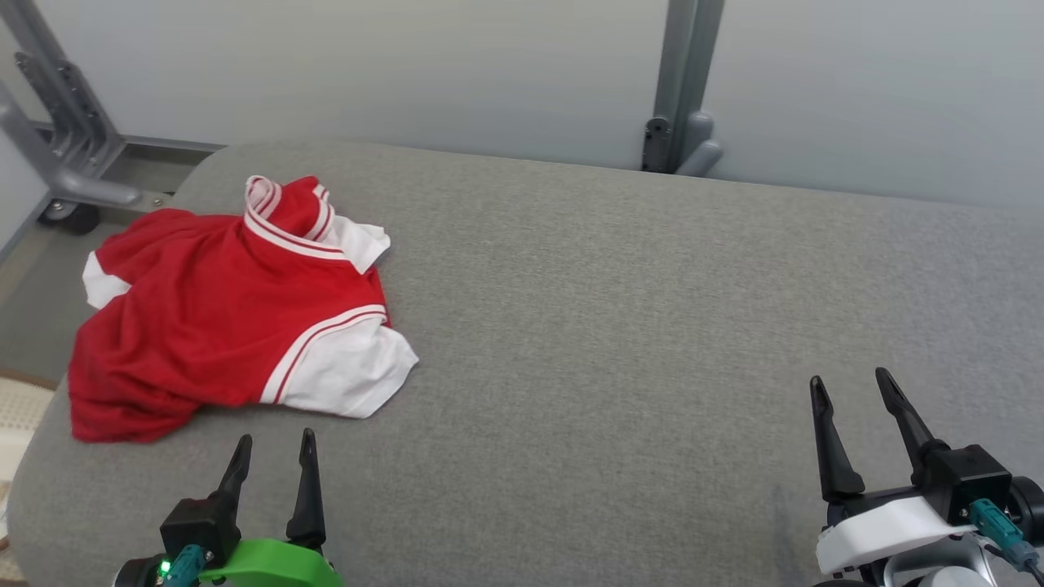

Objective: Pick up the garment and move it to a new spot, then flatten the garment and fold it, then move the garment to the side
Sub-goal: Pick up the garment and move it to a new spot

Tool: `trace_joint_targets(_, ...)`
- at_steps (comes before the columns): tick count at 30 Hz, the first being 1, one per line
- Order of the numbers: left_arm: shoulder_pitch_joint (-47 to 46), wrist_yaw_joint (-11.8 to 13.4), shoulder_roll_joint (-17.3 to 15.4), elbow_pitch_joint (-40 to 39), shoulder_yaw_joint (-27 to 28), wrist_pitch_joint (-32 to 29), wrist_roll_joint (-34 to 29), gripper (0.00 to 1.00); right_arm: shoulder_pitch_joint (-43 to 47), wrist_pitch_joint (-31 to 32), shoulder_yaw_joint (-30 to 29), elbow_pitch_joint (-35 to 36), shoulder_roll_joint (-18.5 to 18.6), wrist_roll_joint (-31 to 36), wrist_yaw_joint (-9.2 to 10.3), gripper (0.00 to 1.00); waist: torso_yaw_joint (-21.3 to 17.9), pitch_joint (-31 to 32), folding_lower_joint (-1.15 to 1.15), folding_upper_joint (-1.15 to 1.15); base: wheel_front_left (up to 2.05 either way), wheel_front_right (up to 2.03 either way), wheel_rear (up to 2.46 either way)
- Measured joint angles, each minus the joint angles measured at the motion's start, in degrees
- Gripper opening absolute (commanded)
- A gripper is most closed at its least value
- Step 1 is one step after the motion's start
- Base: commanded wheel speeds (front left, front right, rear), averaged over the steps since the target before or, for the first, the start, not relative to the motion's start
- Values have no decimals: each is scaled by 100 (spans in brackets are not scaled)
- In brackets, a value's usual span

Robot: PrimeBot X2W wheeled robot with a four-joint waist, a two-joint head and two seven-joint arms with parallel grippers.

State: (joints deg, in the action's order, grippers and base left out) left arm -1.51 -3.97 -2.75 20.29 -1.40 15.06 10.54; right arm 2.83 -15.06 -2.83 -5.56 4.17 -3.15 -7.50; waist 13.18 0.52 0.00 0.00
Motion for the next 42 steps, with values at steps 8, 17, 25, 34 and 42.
trace_joint_targets(8, 210, -15, -2, -5, 230, 0, 8, 100, -66, 0, 211, -69, -15, -10, 0, 100, 760, 71, 0, 0, 0, 0, 0)
trace_joint_targets(17, -151, -68, -4, 489, 98, -2, 153, 100, -71, 0, 256, -48, 43, -29, 0, 100, 809, 27, 0, 0, 0, 0, 0)
trace_joint_targets(25, -1862, -168, -220, 1635, -181, -542, 115, 100, -285, 0, 332, -52, 225, -59, 0, 100, 529, -455, 0, 0, 0, 0, 0)
trace_joint_targets(34, -3136, -194, -755, 3272, -410, -1087, -142, 100, -680, 0, 502, -47, 352, -98, 0, 100, 2, -993, 0, 0, 0, 0, 0)
trace_joint_targets(42, -3604, -151, -884, 4290, -490, -1213, -192, 100, -785, 0, 452, -22, 417, -132, 0, 100, -350, -1450, 0, 0, 0, 0, 0)
